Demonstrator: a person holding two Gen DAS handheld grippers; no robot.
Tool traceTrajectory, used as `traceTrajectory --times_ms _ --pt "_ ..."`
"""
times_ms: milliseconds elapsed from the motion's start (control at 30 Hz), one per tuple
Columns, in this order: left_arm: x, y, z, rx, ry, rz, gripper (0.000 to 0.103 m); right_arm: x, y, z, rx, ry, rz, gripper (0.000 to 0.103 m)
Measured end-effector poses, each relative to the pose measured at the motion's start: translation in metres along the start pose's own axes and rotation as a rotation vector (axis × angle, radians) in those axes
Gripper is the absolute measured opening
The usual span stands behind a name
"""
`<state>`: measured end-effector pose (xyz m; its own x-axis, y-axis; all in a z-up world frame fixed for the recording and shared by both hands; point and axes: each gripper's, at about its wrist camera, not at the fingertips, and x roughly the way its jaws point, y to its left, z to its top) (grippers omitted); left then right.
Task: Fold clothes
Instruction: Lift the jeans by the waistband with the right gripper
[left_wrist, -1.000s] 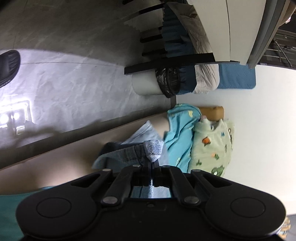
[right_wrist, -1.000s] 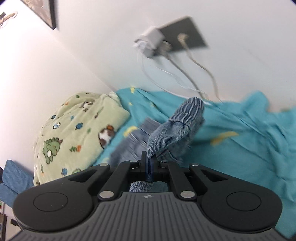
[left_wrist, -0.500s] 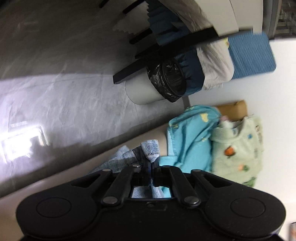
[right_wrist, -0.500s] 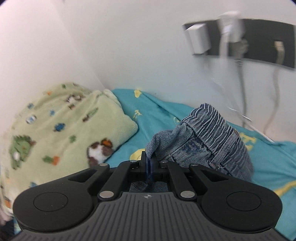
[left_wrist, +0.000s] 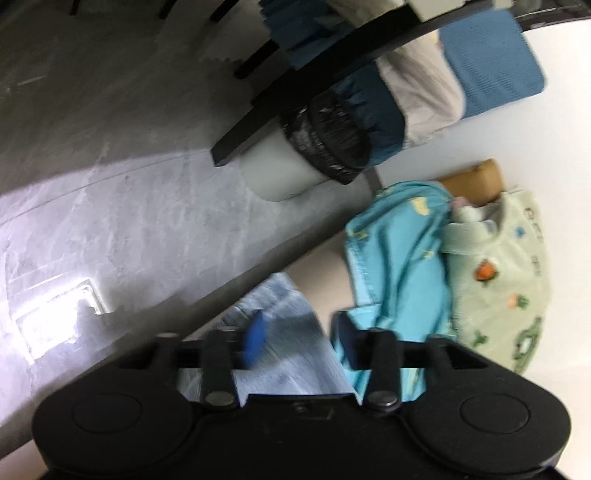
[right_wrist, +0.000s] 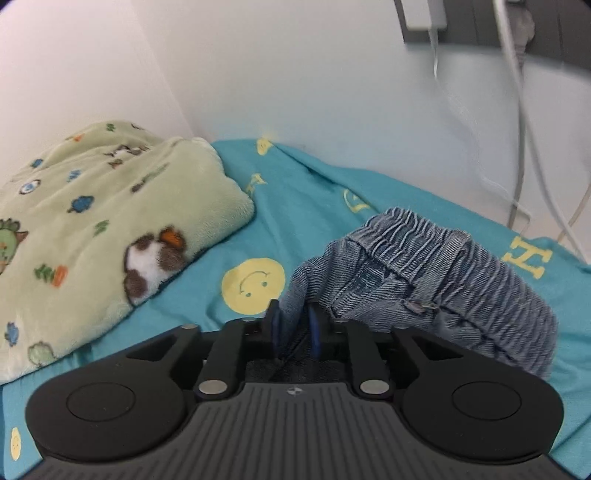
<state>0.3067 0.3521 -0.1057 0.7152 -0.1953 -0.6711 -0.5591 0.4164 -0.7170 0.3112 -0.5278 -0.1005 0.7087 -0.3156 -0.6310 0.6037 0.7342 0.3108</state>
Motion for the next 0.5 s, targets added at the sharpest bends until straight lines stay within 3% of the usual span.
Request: traceTrajectory --times_ms 33,133,500 --pt "-0.009 0.002 -0.002 -0.003 0.001 -0.029 0.049 -0.009 0.002 0.0 -0.018 -0.011 -0.005 0.036" --pt "-0.036 0.014 -0.013 -0.012 0.013 -0.108 0.057 -0.042 0.004 -0.004 -0.032 -0.042 0.019 0.042" --pt "-0.1 0.082 -0.061 -0.184 0.066 -0.197 0.06 -0.147 0.043 -0.066 -0.189 0.01 0.156 0.043"
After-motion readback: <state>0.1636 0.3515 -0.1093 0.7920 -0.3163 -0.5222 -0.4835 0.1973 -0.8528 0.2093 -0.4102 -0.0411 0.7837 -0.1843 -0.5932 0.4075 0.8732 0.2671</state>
